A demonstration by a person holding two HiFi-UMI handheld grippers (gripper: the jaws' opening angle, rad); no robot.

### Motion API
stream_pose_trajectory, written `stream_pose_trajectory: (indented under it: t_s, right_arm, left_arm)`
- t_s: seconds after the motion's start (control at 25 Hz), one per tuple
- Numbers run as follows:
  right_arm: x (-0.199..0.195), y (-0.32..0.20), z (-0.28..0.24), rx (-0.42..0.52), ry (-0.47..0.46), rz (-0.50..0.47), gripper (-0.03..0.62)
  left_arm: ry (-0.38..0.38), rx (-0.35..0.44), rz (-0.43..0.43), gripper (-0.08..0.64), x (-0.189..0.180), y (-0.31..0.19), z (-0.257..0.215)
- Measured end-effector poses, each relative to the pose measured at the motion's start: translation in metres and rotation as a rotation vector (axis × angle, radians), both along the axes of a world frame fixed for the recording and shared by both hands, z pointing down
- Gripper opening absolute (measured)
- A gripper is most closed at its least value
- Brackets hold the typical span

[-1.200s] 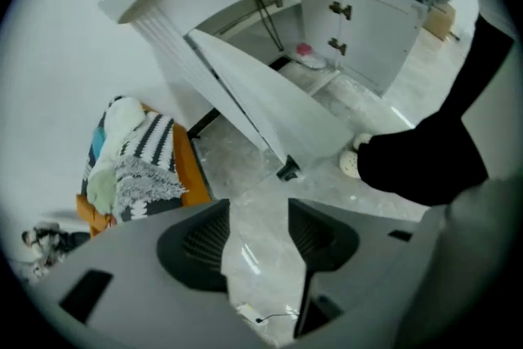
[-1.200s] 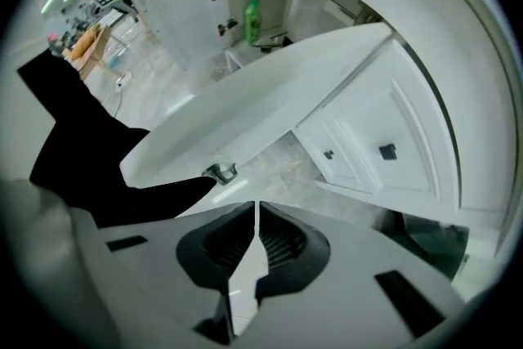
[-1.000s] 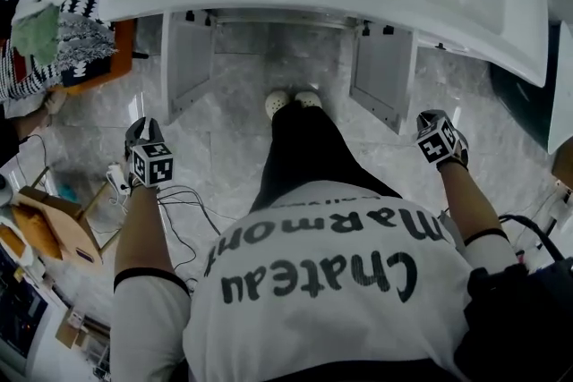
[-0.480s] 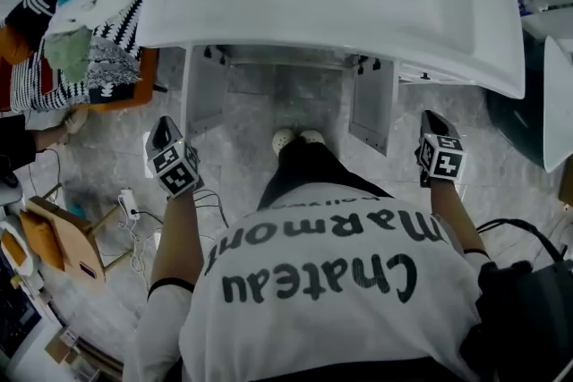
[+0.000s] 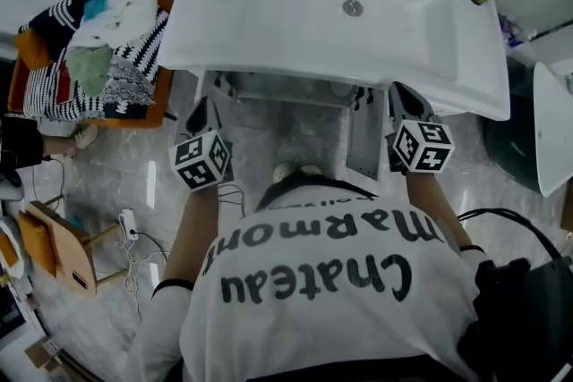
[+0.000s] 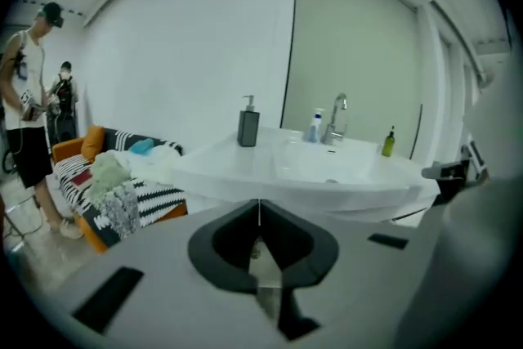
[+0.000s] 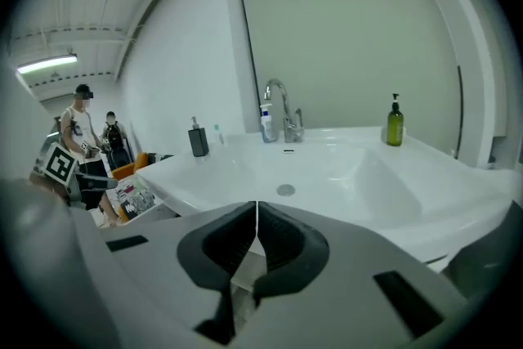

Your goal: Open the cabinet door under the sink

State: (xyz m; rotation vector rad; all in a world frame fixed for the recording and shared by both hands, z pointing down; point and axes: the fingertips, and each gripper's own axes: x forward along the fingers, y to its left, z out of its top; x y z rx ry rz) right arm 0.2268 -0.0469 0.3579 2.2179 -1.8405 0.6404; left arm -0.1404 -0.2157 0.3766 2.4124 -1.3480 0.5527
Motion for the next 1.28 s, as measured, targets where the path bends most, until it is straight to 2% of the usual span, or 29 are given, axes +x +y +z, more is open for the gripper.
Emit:
stream_pose_trajectory:
  t_s: [0.12, 0.32, 0.4, 0.52, 0.6, 0.68, 0.8, 0.96, 1.28]
  right_arm:
    - [-0.022, -0.024, -0.016, 0.056, -0.065, -0.080, 0.017]
    - [-0.071, -0.053, -0.051, 0.145, -0.175, -0.238, 0.017]
    - [-0.092, -0.060, -0.062, 0.153, -0.197, -0.313, 0.017]
    - [-0.125, -0.062, -0.066, 0.117, -0.194, -0.431, 0.017]
    - [-0.144, -0.058, -0.062, 0.085, -0.170, -0.502, 0.017]
    - [-0.158, -0.054, -0.055, 0.055, -0.149, -0.561, 0.017]
    - [-0.169, -0.048, -0.044, 0.009, -0.137, -0.614, 0.017]
    - [-0.172, -0.044, -0.034, -0.017, -0.153, -0.631, 0.012]
    - [-0.166, -0.042, -0.014, -0.068, -0.172, -0.623, 0.011]
  left_arm:
    - [0.054, 0.007, 0.084, 0.012, 0.033, 0.007, -0.021]
    - [0.185, -0.017, 0.134, 0.012, 0.074, 0.023, -0.055]
    - [0.207, 0.001, 0.161, 0.012, 0.091, 0.032, -0.069]
    - [0.222, 0.025, 0.215, 0.012, 0.118, 0.050, -0.083]
    - [0.216, 0.025, 0.265, 0.012, 0.136, 0.063, -0.084]
    - [0.175, 0.023, 0.311, 0.012, 0.150, 0.075, -0.078]
    - [0.132, 0.011, 0.335, 0.012, 0.158, 0.090, -0.069]
    - [0.111, 0.004, 0.338, 0.012, 0.158, 0.101, -0.062]
    - [0.077, -0.007, 0.294, 0.012, 0.144, 0.095, -0.054]
